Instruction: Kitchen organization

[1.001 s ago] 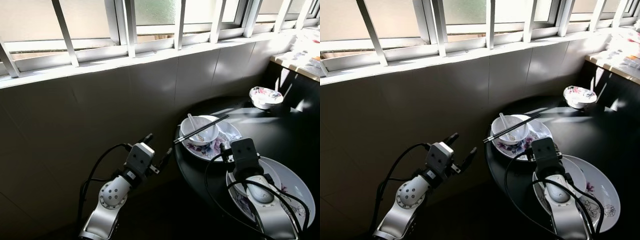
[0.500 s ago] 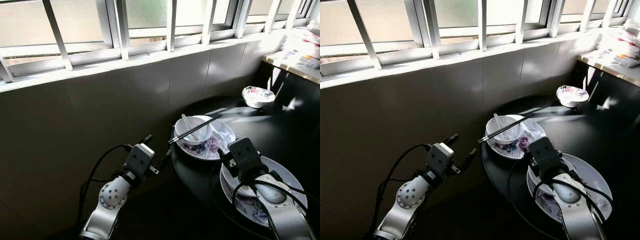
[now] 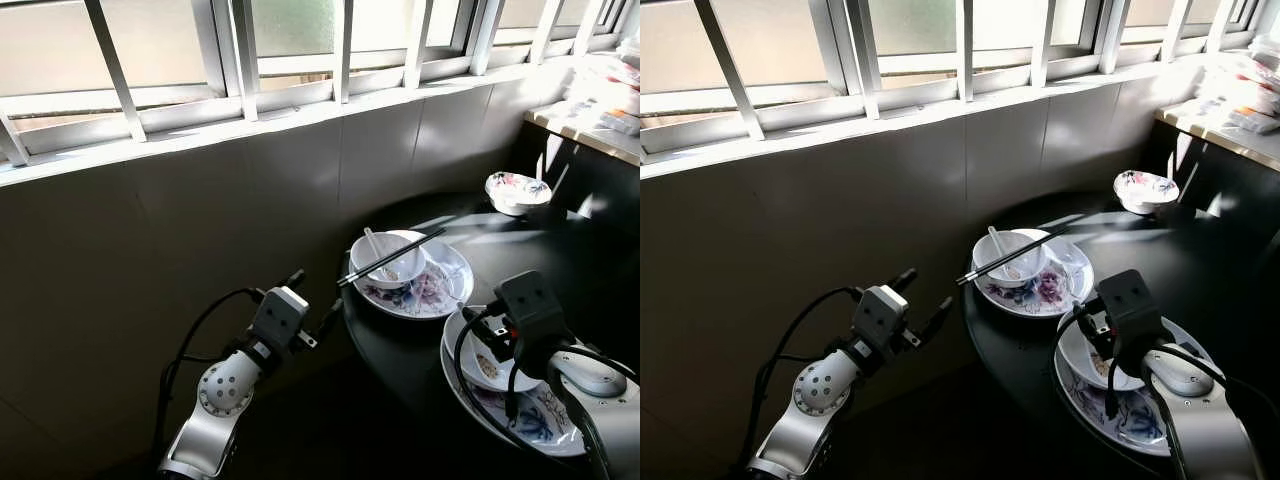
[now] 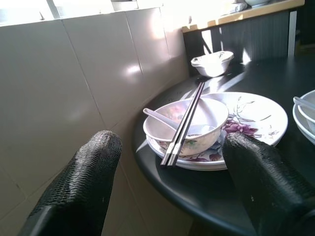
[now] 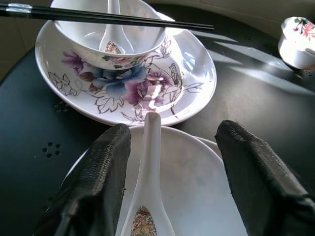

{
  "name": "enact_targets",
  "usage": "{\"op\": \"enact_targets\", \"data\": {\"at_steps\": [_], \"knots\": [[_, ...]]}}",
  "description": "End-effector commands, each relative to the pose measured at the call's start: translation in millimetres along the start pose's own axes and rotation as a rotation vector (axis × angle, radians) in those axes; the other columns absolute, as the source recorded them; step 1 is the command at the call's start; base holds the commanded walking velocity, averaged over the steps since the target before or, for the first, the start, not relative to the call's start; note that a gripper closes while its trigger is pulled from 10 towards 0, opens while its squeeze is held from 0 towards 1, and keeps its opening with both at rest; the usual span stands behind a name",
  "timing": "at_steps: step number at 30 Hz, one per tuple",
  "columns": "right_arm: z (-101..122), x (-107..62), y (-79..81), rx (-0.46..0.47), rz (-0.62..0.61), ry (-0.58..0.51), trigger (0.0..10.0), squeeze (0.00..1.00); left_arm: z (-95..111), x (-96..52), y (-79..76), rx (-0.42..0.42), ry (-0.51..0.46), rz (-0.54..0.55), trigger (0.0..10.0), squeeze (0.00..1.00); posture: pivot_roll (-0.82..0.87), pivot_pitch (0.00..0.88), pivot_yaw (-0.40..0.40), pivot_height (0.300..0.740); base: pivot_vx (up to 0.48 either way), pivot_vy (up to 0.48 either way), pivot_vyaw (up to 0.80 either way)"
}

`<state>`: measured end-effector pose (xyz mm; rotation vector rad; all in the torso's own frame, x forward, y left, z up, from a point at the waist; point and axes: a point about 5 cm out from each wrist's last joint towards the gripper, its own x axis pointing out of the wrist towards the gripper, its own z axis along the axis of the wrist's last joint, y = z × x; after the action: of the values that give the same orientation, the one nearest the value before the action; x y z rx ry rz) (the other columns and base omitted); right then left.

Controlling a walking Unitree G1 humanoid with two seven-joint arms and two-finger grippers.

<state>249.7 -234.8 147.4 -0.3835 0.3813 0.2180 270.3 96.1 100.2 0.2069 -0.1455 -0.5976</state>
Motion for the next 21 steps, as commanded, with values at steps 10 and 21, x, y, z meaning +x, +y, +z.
{"op": "enact_targets", "data": {"at_steps": [10, 21], "knots": [[-16, 7.6, -1.0, 0.075, 0.116, 0.089, 10.0, 0.00, 0, -0.2, 3.8, 0.017, -0.001, 0.008, 10.0, 0.00, -0.07, 0.000, -0.003, 0.740, 0.000, 0.000, 0.00], [-45, 13.4, -7.9, 0.216, 0.142, 0.183, 10.0, 0.00, 0, 0.0, 5.0, 0.020, 0.000, 0.022, 10.0, 0.00, -0.06, 0.000, -0.009, 0.740, 0.000, 0.000, 0.00]]}}
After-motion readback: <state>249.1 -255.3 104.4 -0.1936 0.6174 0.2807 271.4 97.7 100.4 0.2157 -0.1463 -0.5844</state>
